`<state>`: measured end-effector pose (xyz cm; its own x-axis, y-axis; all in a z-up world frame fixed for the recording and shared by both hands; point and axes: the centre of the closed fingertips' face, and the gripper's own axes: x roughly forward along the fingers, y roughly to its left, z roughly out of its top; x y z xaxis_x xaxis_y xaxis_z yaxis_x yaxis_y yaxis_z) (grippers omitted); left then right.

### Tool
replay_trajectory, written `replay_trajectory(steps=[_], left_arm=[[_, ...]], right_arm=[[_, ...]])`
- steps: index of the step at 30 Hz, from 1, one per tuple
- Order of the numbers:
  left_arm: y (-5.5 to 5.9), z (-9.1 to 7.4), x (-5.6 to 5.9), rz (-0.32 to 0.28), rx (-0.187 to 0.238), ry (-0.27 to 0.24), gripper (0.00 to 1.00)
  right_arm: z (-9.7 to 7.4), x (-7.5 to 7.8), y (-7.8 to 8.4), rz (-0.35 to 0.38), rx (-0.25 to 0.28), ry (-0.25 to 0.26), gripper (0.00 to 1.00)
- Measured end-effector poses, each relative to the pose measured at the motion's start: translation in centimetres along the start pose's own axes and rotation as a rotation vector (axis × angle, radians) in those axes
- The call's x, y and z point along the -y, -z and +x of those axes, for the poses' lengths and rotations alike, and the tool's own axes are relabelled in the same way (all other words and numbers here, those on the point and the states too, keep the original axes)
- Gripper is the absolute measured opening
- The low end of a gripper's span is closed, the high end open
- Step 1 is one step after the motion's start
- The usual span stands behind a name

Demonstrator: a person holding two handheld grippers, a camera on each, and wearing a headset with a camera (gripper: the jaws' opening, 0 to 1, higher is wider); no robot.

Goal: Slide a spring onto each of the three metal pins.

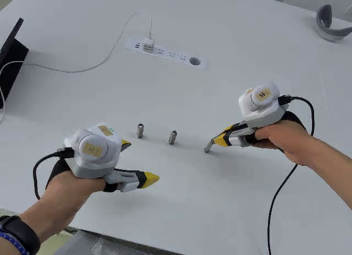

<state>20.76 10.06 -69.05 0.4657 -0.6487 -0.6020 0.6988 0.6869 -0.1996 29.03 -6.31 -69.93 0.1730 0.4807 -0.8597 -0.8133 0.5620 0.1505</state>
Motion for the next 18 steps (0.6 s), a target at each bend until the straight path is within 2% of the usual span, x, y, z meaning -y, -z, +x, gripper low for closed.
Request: replay_trajectory(steps=[11, 18], left_arm=[[0.2, -0.2, -0.1, -0.009, 0.001, -0.002, 0.68], [0.6, 0.0, -0.2, -0.017, -0.008, 0.001, 0.68]], right_arm=[[0.6, -0.4, -0.4, -0.04, -0.024, 0.001, 0.13], [1.2, -0.2, 0.0, -0.078, -0.041, 0.011, 0.13]])
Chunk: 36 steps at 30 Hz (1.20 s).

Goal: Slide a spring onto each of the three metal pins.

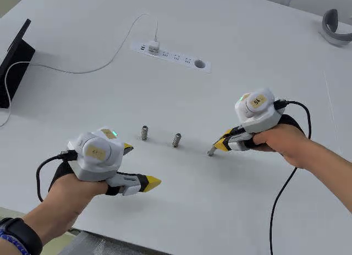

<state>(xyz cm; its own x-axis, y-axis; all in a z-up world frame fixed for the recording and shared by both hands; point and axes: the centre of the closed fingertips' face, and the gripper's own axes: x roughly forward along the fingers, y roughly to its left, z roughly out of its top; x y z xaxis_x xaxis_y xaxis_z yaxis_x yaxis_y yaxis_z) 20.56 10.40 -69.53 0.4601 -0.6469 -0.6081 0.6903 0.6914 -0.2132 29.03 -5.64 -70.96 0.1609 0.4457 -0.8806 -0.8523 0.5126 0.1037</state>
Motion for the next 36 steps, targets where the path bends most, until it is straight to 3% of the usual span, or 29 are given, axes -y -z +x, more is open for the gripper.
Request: replay_trajectory(steps=[5, 12, 36], left_arm=[[-0.1, -0.1, 0.1, -0.003, 0.001, 0.002, 0.68], [0.2, 0.0, 0.0, -0.009, -0.005, 0.002, 0.68], [0.3, -0.6, -0.7, -0.022, -0.007, -0.013, 0.69]], right_arm=[[0.2, 0.0, -0.3, -0.001, 0.002, 0.002, 0.13], [0.8, -0.2, -0.3, -0.067, -0.024, 0.017, 0.13], [2.9, 0.1, 0.7, -0.081, -0.053, 0.022, 0.13]])
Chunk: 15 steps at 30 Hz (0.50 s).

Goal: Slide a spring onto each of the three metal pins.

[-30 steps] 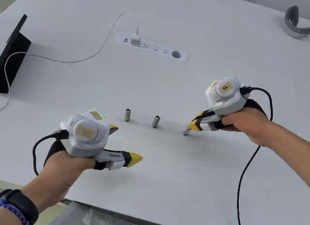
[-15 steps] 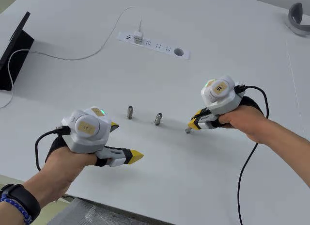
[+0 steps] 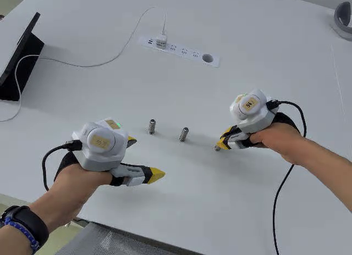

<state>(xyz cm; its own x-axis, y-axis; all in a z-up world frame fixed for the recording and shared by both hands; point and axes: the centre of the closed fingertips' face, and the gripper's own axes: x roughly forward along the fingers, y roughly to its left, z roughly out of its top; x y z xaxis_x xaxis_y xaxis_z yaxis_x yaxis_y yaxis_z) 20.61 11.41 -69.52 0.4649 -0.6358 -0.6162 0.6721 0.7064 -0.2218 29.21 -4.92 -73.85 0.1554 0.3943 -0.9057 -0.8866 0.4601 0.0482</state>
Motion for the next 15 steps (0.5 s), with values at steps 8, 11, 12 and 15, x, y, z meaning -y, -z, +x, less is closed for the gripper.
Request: replay_trajectory(steps=[8, 11, 12, 15], left_arm=[[0.12, -0.22, -0.27, -0.005, 0.002, -0.008, 0.69], [0.17, -0.25, -0.26, -0.004, 0.001, -0.009, 0.69], [0.18, -0.27, -0.27, -0.004, 0.001, -0.009, 0.69], [0.1, -0.34, -0.26, -0.004, 0.002, -0.009, 0.69]], right_arm=[[0.49, -0.23, -0.09, 0.006, 0.004, -0.007, 0.13], [0.53, -0.22, -0.1, 0.004, 0.006, -0.006, 0.13], [0.54, -0.21, -0.09, 0.005, 0.006, -0.006, 0.13], [0.44, -0.17, -0.09, 0.004, 0.006, -0.001, 0.13]])
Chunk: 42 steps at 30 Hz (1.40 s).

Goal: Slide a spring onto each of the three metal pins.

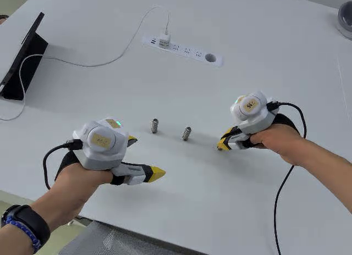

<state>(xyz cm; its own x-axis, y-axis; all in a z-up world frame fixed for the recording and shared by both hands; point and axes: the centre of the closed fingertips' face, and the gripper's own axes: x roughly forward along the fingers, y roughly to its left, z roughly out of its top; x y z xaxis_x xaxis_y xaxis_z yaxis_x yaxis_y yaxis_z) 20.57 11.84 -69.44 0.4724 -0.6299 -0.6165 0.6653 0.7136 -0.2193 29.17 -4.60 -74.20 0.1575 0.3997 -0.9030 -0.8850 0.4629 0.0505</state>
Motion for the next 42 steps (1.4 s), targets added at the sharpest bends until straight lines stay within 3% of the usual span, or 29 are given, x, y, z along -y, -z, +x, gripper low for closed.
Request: replay_trajectory(steps=[7, 24, 42], left_arm=[[-0.1, -0.1, 0.1, 0.005, 0.004, 0.0, 0.69], [0.0, -0.7, 0.3, 0.011, 0.007, -0.004, 0.69], [-0.2, -1.1, -0.3, 0.018, 0.017, -0.008, 0.7]], right_arm=[[-0.8, 0.0, 0.0, 0.008, 0.015, 0.011, 0.18], [-3.1, -0.1, 1.6, 0.124, 0.124, 0.074, 0.4], [-3.8, -2.3, 2.3, 0.254, 0.256, 0.091, 0.53]])
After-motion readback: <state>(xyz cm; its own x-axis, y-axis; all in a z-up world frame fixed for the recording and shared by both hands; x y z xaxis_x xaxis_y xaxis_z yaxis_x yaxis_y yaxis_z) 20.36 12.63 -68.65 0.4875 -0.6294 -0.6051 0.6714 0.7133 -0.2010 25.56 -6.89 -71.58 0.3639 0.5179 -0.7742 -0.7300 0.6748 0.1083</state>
